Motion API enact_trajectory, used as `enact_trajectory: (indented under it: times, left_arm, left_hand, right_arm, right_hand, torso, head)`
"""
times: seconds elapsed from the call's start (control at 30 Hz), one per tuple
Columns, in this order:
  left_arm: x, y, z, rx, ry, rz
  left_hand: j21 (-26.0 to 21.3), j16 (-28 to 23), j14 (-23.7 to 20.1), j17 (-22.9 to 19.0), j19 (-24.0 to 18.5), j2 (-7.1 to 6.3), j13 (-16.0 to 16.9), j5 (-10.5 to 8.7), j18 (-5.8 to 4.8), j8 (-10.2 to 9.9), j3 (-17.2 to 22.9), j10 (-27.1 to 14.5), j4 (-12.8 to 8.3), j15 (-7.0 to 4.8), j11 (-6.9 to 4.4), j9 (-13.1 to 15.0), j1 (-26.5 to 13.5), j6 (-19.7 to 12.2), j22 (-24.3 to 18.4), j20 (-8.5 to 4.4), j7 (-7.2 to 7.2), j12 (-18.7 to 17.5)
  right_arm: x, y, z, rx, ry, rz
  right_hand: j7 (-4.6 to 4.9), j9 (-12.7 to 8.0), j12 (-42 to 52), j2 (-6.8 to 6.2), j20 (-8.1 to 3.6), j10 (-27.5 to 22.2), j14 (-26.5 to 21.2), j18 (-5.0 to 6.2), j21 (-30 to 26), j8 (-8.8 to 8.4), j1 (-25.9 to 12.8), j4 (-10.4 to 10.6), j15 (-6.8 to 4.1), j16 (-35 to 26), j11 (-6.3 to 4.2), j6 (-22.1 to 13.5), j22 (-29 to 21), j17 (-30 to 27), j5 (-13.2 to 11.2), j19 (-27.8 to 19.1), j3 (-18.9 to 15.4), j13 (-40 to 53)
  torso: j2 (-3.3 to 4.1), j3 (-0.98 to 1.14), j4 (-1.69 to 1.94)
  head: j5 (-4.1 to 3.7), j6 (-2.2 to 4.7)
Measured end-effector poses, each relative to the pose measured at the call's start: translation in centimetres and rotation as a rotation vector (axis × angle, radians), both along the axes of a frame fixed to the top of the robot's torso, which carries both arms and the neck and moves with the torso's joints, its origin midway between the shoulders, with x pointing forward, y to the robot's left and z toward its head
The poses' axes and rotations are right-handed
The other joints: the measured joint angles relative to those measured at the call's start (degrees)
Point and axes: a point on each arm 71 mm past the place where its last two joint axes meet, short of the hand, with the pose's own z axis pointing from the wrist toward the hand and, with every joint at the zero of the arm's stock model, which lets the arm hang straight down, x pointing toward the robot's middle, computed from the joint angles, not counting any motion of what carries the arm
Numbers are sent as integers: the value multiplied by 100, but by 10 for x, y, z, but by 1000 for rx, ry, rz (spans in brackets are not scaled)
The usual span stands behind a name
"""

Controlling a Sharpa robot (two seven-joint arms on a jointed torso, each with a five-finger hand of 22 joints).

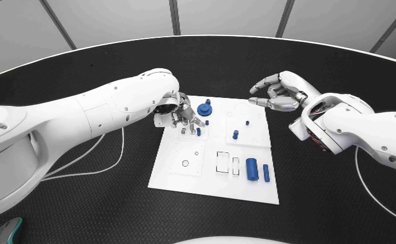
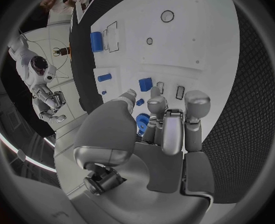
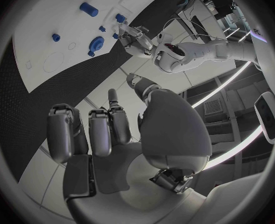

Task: Assemble the parts on the task board

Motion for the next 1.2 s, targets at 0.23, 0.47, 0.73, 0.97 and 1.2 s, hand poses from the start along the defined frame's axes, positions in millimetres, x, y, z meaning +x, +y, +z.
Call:
enact_trajectory:
  times: [0.23,0.47,0.73,0.97,1.2]
  left_arm:
    - [0,-1,-3,-1,5,0]
    - [-1,-4,-5,-3,10,-5]
    - [-1,-6,-6,-4,13,-11]
    - [-1,-6,-6,-3,16,-13]
    - [-1,-6,-6,-2,20,-17]
  left_hand:
    - [0,0,0,0,0,0,-8,0,0,20,0,0,0,0,0,0,0,0,0,0,0,0]
    - [0,0,0,0,0,24,-9,0,0,21,0,0,0,0,0,7,24,0,-1,0,0,0]
    - [0,0,0,-1,0,23,-9,0,0,20,0,0,0,0,0,18,67,0,13,0,0,0]
    - [21,0,0,-1,0,69,-8,0,0,20,0,0,0,0,0,37,157,-20,37,0,21,0]
    - [21,0,0,-1,0,92,-14,0,0,20,33,0,1,0,0,43,180,-20,43,0,21,0]
  right_arm:
    - [0,1,0,-1,1,2]
    - [1,2,0,-1,2,3]
    - [2,3,-1,-2,4,5]
    - [2,3,-1,-3,7,5]
    - [2,3,-1,-4,10,6]
  right_hand:
    - [0,0,0,0,0,0,0,0,0,0,0,0,0,0,0,0,0,0,0,0,0,0]
    - [20,-1,0,0,0,0,0,0,0,0,0,0,0,0,0,-20,0,4,33,0,0,-1]
    - [20,-1,0,0,0,0,0,0,0,0,0,0,0,0,0,-20,0,4,33,0,0,-1]
    - [20,-1,0,0,0,0,0,0,0,0,0,0,0,0,0,-20,0,3,33,0,0,-1]
    - [20,-1,0,0,0,0,0,0,0,0,0,17,0,0,0,-20,0,3,33,0,17,-2]
  torso:
    - [2,-2,-3]
    - [5,-2,-4]
    - [5,-2,-3]
    - [5,0,2]
    - [2,1,3]
  head:
    - [4,-16]
    - [-9,-38]
    - [-25,-54]
    - [-36,-76]
    - [-37,-90]
